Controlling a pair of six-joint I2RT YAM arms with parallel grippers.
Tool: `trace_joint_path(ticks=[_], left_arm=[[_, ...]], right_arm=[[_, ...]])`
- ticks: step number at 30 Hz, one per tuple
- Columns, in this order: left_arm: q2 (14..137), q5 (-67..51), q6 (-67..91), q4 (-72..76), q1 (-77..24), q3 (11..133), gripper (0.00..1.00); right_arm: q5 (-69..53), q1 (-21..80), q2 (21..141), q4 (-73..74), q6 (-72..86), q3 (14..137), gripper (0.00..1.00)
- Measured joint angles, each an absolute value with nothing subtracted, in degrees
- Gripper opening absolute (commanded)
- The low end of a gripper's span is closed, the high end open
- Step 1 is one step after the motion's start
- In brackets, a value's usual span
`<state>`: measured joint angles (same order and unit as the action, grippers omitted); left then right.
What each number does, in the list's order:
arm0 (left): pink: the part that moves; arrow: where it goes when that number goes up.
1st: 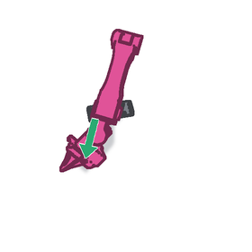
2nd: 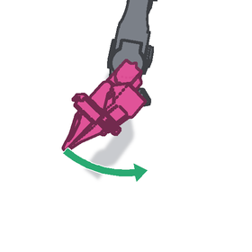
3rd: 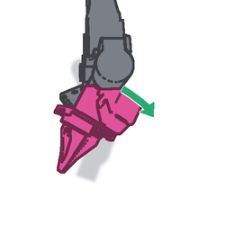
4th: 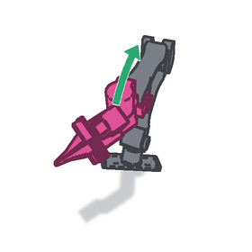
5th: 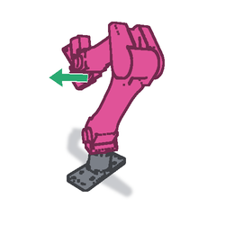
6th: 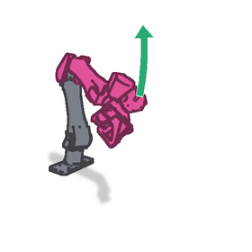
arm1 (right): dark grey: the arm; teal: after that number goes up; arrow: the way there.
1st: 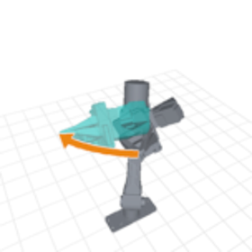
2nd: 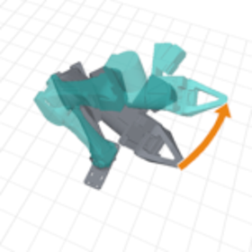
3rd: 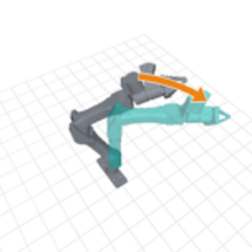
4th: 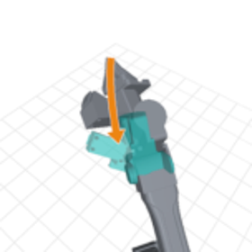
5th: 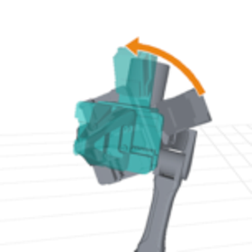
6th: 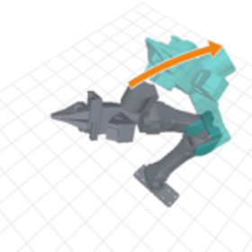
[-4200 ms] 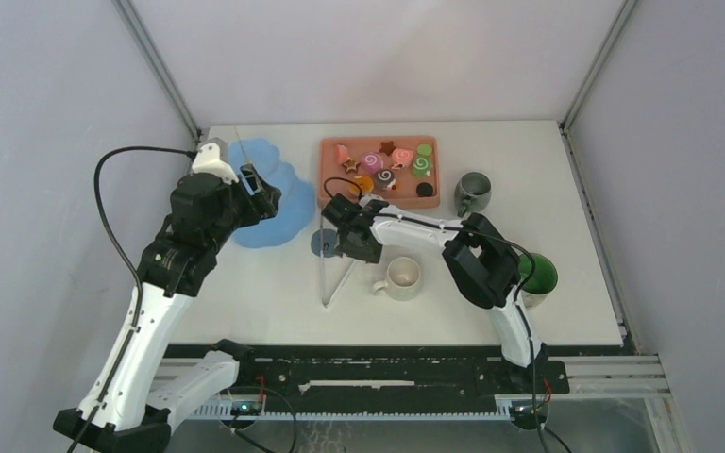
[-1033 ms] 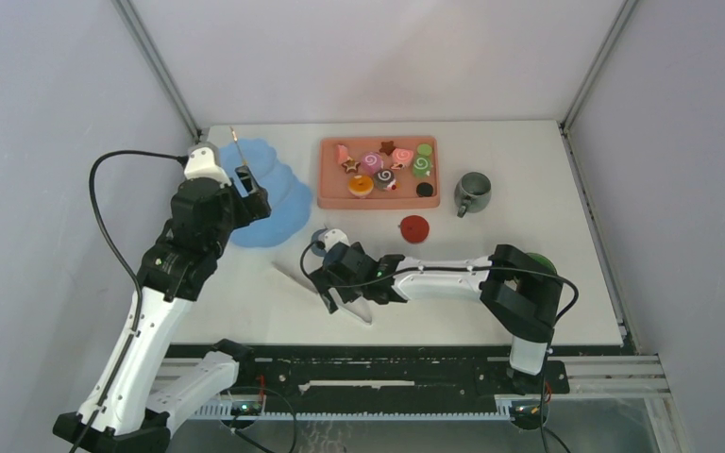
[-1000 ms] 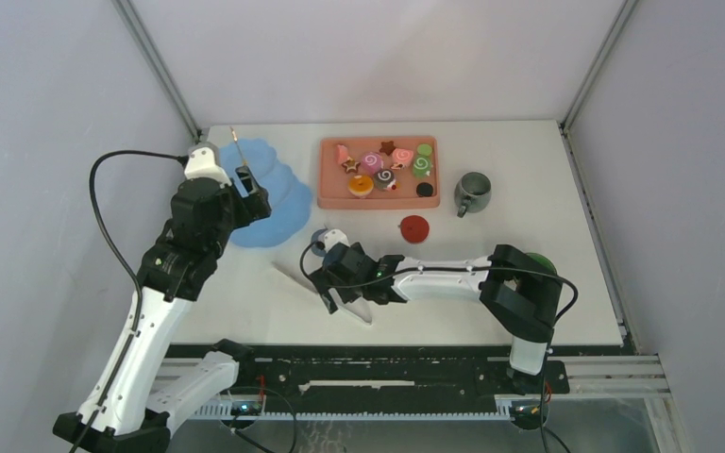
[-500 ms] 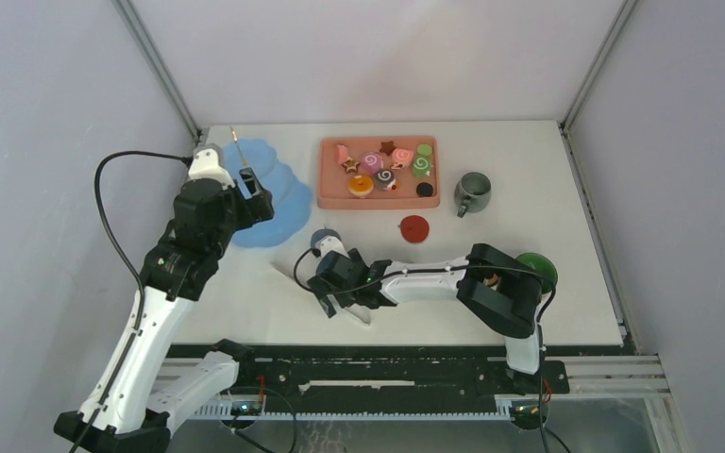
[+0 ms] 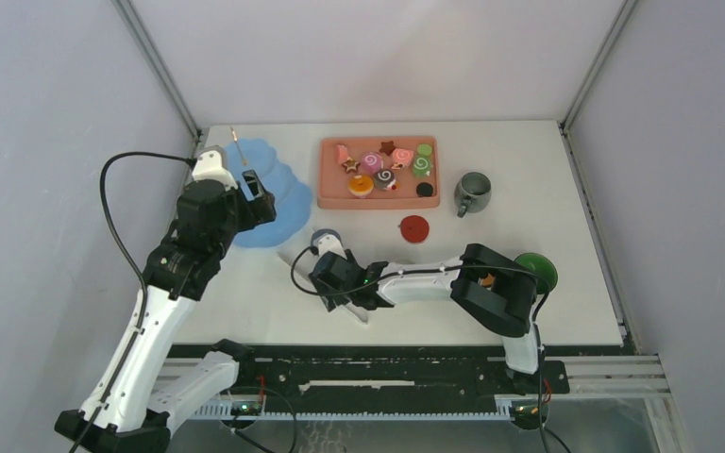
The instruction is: Serve the afternoon tea
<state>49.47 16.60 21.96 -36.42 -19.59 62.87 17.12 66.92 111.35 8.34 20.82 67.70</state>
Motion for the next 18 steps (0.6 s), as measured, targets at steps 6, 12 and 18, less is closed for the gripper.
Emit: trace_joint_path(ticks=[6, 12, 18], left_arm=[[49.45, 16.51, 21.96, -36.07, -19.59, 62.87, 0.83], [49.39, 16.53, 21.87, -36.07, -19.59, 62.87, 0.84], [49.41, 16.56, 21.78, -36.12, -19.59, 63.00, 0.84]], right_arm=[[17.98, 66.96, 111.02, 8.82, 21.04, 67.70, 0.37], [19.14, 66.96, 107.59, 10.92, 20.95, 67.68, 0.11], [19.25, 66.76, 102.69, 11.64, 20.88, 67.70, 0.00]])
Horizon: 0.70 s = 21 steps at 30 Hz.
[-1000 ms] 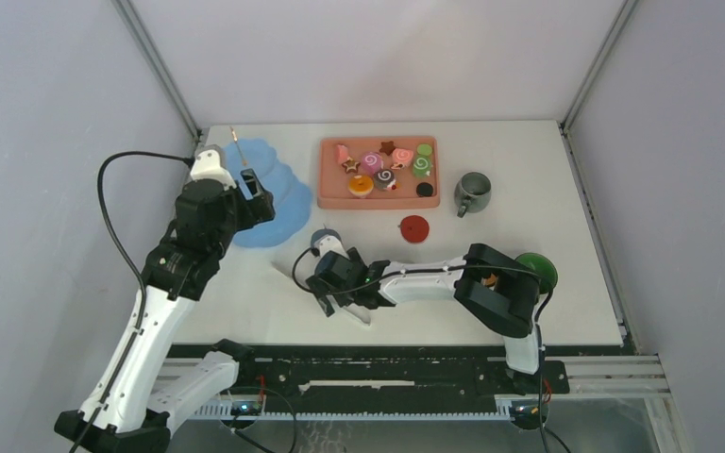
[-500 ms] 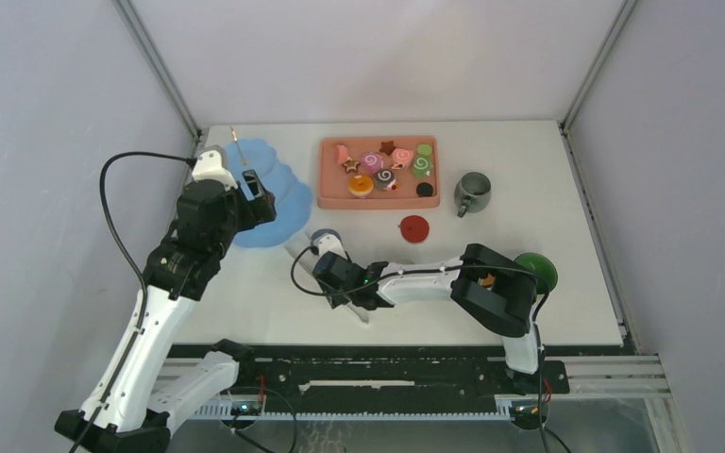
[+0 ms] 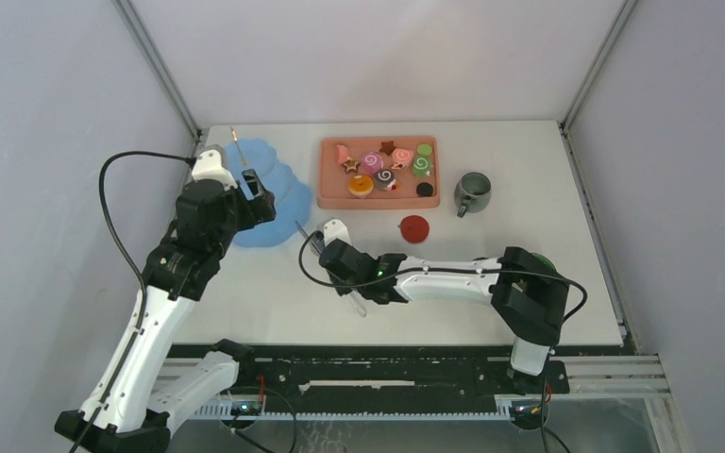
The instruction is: Serve the afternoon tea
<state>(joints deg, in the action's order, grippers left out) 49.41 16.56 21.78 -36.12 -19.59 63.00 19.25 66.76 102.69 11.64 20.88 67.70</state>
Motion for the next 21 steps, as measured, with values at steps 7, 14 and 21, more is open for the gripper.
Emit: trace_joint_path(ticks=[7, 14, 21], left_arm=[[50.46, 15.88, 20.84, -37.52, -18.65, 66.22, 0.85], [51.18, 11.90, 20.78, -37.71, -14.68, 71.05, 0.84], [53.12, 5.45, 21.54, -37.32, -14.66, 70.89, 0.84]], right_arm=[[13.32, 62.41, 95.39, 17.19, 20.80, 68.97, 0.00], [7.77, 49.76, 93.12, 29.93, 18.28, 81.54, 0.00], [3.86, 42.83, 91.79, 40.88, 15.09, 86.04, 0.00]])
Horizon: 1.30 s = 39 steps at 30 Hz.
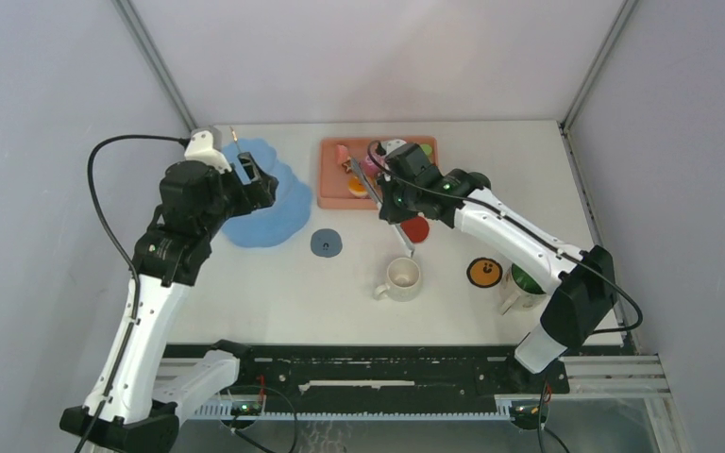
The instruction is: Serve the afternoon tea
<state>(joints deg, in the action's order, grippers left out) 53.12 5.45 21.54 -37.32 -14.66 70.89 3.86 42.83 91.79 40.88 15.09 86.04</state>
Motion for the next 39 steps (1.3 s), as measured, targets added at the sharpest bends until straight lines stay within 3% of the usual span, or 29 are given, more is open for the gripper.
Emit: trace_joint_path(ticks=[12, 18, 32, 39], left_arm=[[55.40, -0.25, 22.06, -36.32, -14.66, 70.87, 0.84], [56.75, 0.05, 21.85, -36.56, -14.63, 71.05, 0.84], [59.57, 1.37, 20.47, -39.16, -14.59, 71.81, 0.85], [59.37, 1.54, 20.32, -39.13, -14.59, 71.81, 0.85]], right_arm=[[1.78, 34.44, 91.57, 50.30, 10.83, 87.35, 0.01], [1.43, 32.99, 93.30, 54.72, 8.51, 94.00, 0.23], [4.91, 32.38, 102.69, 58.08, 7.75, 101.41, 0.40], [6.28, 32.18, 104.62, 57.93, 7.77, 102.98, 0.42]])
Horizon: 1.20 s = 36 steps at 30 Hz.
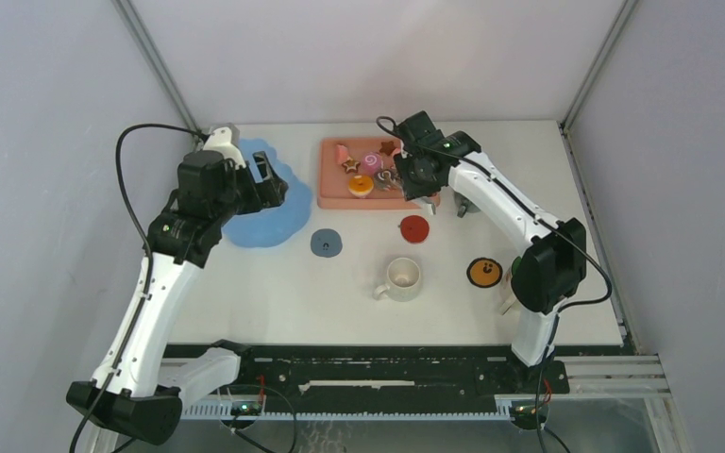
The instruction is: Serve the afternoon tea
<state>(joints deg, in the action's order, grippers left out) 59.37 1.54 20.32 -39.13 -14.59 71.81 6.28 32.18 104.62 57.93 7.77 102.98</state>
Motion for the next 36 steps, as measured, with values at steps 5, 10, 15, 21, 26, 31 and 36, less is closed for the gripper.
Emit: trace_joint_path(ticks=[5, 10, 15, 21, 26, 31, 36], left_arm=[[59.20, 1.78, 19.86, -39.13, -14.57, 71.83, 0.85], [59.20, 1.96, 19.44, -39.13, -14.55, 71.81, 0.85], [59.20, 2.42, 19.44, -39.13, -14.52, 71.81, 0.84], [59.20, 2.46, 19.44, -39.11, -14.48, 71.81, 0.84], [59.27, 2.46, 19.44, -39.11, -14.48, 71.81, 0.85], [59.64, 2.44, 19.44, -39.09, -14.48, 71.81, 0.85], [60.45, 2.46, 19.44, -39.11, -14.48, 71.81, 0.85]], right_arm=[[7.46, 31.97, 105.58, 57.49, 7.75, 102.98, 0.47], [8.21, 31.88, 106.24, 56.14, 7.70, 102.98, 0.48], [8.58, 31.81, 106.72, 54.33, 7.53, 102.98, 0.49], [7.77, 31.55, 108.03, 51.83, 7.22, 102.98, 0.49], [7.05, 31.46, 108.33, 50.57, 7.11, 102.63, 0.50], [6.59, 31.35, 108.33, 49.36, 7.11, 101.27, 0.51], [4.47, 30.50, 108.33, 47.70, 7.14, 97.23, 0.51]])
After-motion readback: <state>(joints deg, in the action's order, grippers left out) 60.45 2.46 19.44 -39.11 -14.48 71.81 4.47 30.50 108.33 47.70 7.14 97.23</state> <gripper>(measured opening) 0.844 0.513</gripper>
